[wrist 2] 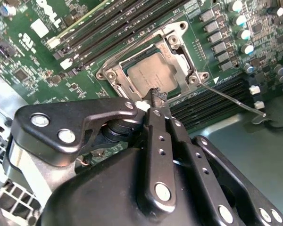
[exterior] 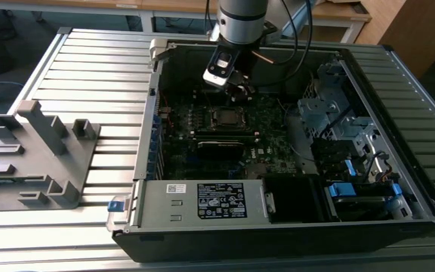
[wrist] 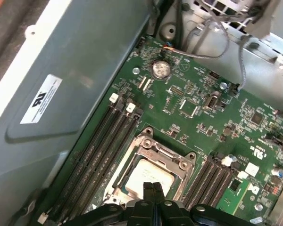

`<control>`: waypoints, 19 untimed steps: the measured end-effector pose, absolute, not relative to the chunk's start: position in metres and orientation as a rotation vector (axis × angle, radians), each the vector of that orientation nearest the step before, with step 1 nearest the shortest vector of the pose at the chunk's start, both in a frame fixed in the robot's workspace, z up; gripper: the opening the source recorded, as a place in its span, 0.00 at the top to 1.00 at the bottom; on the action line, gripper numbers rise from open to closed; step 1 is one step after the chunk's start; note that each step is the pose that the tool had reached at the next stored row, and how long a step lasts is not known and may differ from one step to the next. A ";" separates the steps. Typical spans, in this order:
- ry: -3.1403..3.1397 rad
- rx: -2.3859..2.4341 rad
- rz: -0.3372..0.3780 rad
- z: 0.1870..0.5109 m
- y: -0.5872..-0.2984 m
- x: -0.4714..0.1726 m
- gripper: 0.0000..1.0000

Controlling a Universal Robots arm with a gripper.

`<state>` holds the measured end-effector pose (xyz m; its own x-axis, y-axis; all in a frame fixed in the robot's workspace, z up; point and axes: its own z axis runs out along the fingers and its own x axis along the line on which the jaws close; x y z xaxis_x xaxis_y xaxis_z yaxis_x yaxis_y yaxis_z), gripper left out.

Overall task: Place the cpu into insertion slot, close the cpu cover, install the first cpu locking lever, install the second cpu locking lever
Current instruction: 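Close the cpu cover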

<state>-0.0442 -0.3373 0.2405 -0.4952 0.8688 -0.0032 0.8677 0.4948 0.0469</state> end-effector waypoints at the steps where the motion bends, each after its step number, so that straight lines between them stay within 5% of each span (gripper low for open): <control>1: 2.704 1.546 0.061 0.240 -0.337 -0.044 0.90; 19: 2.789 1.392 0.063 0.240 -0.337 -0.044 0.90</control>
<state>-0.0442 -0.3373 0.2401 -0.6011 0.7992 -0.0033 0.7982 0.6006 0.0469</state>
